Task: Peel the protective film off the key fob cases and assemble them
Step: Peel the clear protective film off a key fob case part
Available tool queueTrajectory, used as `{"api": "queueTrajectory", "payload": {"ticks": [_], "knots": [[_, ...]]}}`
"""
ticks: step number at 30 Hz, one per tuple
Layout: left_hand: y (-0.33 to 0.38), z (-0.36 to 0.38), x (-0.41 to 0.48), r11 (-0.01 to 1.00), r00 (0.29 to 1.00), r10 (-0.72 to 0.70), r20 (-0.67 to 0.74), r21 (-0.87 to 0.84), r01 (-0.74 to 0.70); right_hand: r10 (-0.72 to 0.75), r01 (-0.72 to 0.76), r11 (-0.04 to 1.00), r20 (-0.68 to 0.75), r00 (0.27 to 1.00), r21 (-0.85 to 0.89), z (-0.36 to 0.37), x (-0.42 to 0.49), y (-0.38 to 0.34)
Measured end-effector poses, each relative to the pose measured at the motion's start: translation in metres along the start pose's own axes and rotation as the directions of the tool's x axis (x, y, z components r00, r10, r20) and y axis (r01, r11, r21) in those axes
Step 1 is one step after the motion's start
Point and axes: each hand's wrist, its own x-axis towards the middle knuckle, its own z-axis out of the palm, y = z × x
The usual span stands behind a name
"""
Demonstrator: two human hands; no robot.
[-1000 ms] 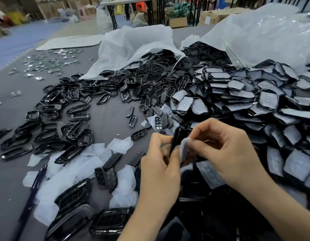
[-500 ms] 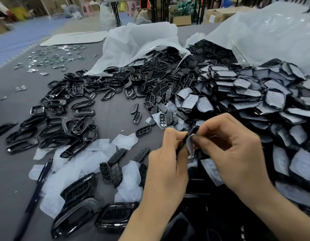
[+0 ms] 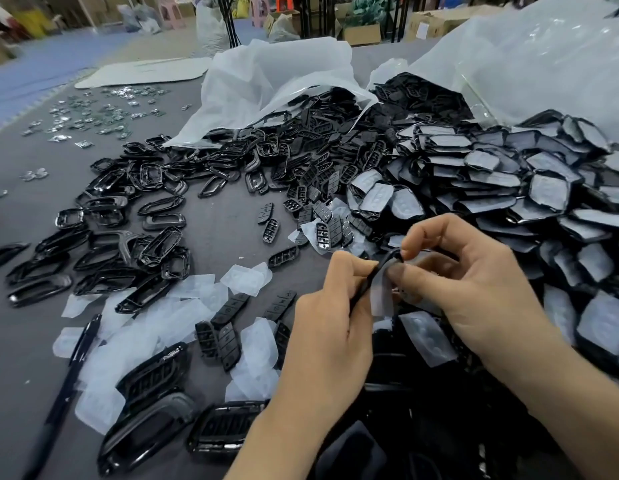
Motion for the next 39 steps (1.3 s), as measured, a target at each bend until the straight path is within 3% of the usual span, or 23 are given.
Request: {"api": "queueTrajectory", "payload": {"ticks": [3, 7, 12, 26, 39], "knots": [[-0.0005, -0.0004, 0.0001, 0.974, 0.988, -0.117, 0.104, -0.183, 0.135, 0.091, -0.094, 0.995, 0.091, 0.992, 0.027, -0.006, 0.0033, -0.0022], [0.0026, 0.0015, 0.0005, 0.749, 0.929, -0.265, 0.259, -0.551, 0.368, 0.183, -0.206, 0.966, 0.15, 0.972, 0.156, -0.0068, 0.0039, -0.0041], [0.0037, -0.001, 0.0039, 0.602, 0.891, -0.332, 0.31, -0.658, 0.453, 0.204, -0.218, 0.965, 0.109, 0.973, 0.142, -0.0088, 0.005, -0.0015], [0.002, 0.0011, 0.0043, 0.742, 0.922, -0.339, 0.187, -0.55, 0.384, 0.186, -0.208, 0.964, 0.141, 0.972, 0.163, -0.0054, 0.0031, 0.0022], [0.002, 0.0061, 0.0009, 0.807, 0.945, -0.305, 0.117, -0.496, 0.322, 0.125, -0.126, 0.992, 0.076, 0.989, 0.005, -0.0012, 0.0019, 0.002]]}}
